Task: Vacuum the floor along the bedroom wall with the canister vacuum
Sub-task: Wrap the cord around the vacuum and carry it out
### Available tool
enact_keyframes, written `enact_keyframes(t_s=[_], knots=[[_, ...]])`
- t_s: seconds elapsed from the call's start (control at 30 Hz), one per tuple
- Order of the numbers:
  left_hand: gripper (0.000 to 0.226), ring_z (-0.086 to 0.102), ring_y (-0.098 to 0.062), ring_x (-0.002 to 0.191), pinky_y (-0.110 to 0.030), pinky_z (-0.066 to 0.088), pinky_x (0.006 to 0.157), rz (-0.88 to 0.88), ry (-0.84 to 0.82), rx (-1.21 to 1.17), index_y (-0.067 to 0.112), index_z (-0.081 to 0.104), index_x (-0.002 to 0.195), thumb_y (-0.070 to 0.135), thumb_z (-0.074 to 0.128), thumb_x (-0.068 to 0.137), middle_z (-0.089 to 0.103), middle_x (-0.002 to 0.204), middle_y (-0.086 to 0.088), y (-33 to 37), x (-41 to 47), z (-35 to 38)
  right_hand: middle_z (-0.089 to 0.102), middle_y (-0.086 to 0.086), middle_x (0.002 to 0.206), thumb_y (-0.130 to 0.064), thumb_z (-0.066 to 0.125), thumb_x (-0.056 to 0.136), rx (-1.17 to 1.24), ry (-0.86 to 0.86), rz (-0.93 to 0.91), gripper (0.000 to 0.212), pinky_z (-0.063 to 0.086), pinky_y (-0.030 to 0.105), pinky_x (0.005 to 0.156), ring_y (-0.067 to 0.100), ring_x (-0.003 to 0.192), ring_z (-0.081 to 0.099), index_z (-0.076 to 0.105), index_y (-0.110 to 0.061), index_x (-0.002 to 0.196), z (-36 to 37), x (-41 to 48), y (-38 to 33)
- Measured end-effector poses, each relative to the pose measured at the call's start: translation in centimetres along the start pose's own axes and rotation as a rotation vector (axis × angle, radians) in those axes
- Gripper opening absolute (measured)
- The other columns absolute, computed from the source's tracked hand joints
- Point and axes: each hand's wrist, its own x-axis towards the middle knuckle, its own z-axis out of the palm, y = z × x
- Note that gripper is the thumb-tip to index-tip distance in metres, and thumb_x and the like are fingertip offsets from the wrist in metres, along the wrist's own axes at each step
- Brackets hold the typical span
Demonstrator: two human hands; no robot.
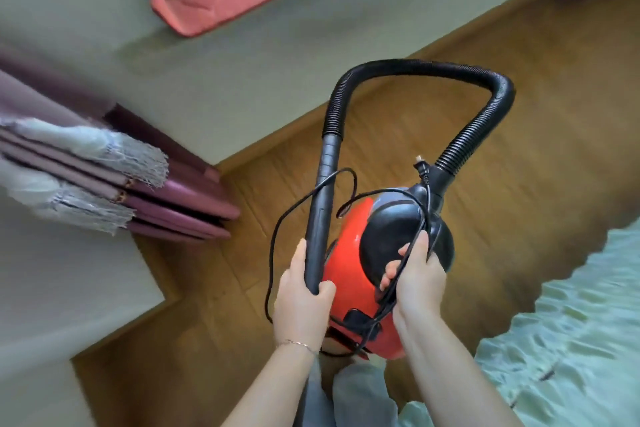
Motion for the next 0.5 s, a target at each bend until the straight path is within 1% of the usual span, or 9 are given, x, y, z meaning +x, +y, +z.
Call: enact_keyframes(t_s=[0.03, 0.1, 0.17, 0.23, 0.3, 0.37, 0.43, 0.47, 0.5], knots=[[0.071, 0.059, -0.013, 0.087, -0.035, 0.053, 0.08, 0.028, 0.0, -0.01, 0.046, 0.022, 0.143, 0.026, 0.054, 0.083, 0.053, 0.113, 0.009, 2.2, -1.2, -0.6, 0.043, 0.007, 0.043, -0.046, 0.038, 0.098, 0.003, 0.003, -0.029, 0.042, 0.037, 0.031, 0.044, 0.021, 0.037, 0.038, 0.045, -0.01, 0.076, -0.6, -1.3, -2.0], [0.067, 0.057, -0.009, 0.09, -0.031, 0.051, 0.084, 0.078, 0.004, -0.019, 0.046, 0.022, 0.143, 0.029, 0.054, 0.087, 0.053, 0.113, 0.01, 6.3, -3.2, -2.2, 0.045, 0.007, 0.044, -0.043, 0.037, 0.099, -0.004, 0.009, -0.091, 0.04, 0.038, 0.031, 0.043, 0.022, 0.037, 0.039, 0.046, -0.011, 0.077, -1.7, -3.6, -5.9], [0.064, 0.054, -0.008, 0.092, -0.028, 0.048, 0.087, 0.128, -0.004, 0.005, 0.044, 0.022, 0.144, 0.03, 0.054, 0.089, 0.05, 0.11, 0.013, 10.0, -4.7, -3.6, 0.046, 0.007, 0.046, -0.042, 0.037, 0.1, -0.003, 0.023, -0.14, 0.038, 0.037, 0.027, 0.039, 0.022, 0.037, 0.04, 0.047, -0.012, 0.077, -3.0, -5.4, -9.5], [0.065, 0.053, -0.007, 0.091, -0.026, 0.047, 0.087, 0.198, -0.026, 0.044, 0.042, 0.022, 0.145, 0.029, 0.053, 0.09, 0.049, 0.108, 0.014, 13.8, -6.3, -4.5, 0.047, 0.008, 0.048, -0.041, 0.037, 0.1, 0.022, 0.031, -0.178, 0.037, 0.037, 0.025, 0.038, 0.021, 0.038, 0.041, 0.049, -0.012, 0.079, -4.3, -6.5, -13.0], [0.065, 0.049, -0.004, 0.09, -0.02, 0.042, 0.085, 0.259, -0.056, 0.07, 0.042, 0.02, 0.145, 0.028, 0.053, 0.09, 0.051, 0.113, 0.012, 17.6, -7.7, -4.8, 0.049, 0.008, 0.049, -0.039, 0.038, 0.1, 0.04, 0.034, -0.211, 0.035, 0.038, 0.027, 0.041, 0.021, 0.039, 0.043, 0.051, -0.013, 0.081, -5.6, -7.0, -16.4], [0.066, 0.046, -0.001, 0.091, -0.019, 0.039, 0.085, 0.312, -0.079, 0.08, 0.042, 0.018, 0.146, 0.029, 0.053, 0.091, 0.052, 0.123, 0.009, 21.2, -8.7, -4.4, 0.05, 0.007, 0.049, -0.037, 0.037, 0.1, 0.066, 0.048, -0.226, 0.035, 0.039, 0.03, 0.042, 0.019, 0.038, 0.044, 0.052, -0.012, 0.08, -6.9, -6.9, -19.6], [0.066, 0.046, 0.0, 0.09, -0.019, 0.041, 0.083, 0.361, -0.092, 0.097, 0.041, 0.019, 0.146, 0.03, 0.053, 0.09, 0.053, 0.126, 0.008, 24.9, -9.2, -3.3, 0.05, 0.007, 0.048, -0.036, 0.037, 0.1, 0.101, 0.069, -0.228, 0.035, 0.039, 0.03, 0.041, 0.018, 0.037, 0.044, 0.052, -0.012, 0.08, -8.3, -6.3, -22.6], [0.066, 0.046, 0.001, 0.09, -0.018, 0.043, 0.081, 0.389, -0.1, 0.106, 0.04, 0.02, 0.146, 0.031, 0.053, 0.091, 0.053, 0.127, 0.008, 26.7, -9.3, -2.6, 0.05, 0.007, 0.048, -0.036, 0.037, 0.1, 0.115, 0.081, -0.227, 0.035, 0.039, 0.029, 0.04, 0.017, 0.036, 0.044, 0.052, -0.012, 0.08, -8.9, -5.7, -24.0], [0.065, 0.045, 0.002, 0.09, -0.013, 0.043, 0.076, 0.421, -0.108, 0.113, 0.038, 0.021, 0.147, 0.033, 0.053, 0.091, 0.053, 0.129, 0.007, 28.6, -9.3, -1.7, 0.05, 0.007, 0.049, -0.036, 0.037, 0.1, 0.126, 0.096, -0.222, 0.035, 0.039, 0.028, 0.04, 0.017, 0.035, 0.044, 0.053, -0.011, 0.081, -9.6, -5.1, -25.4]])
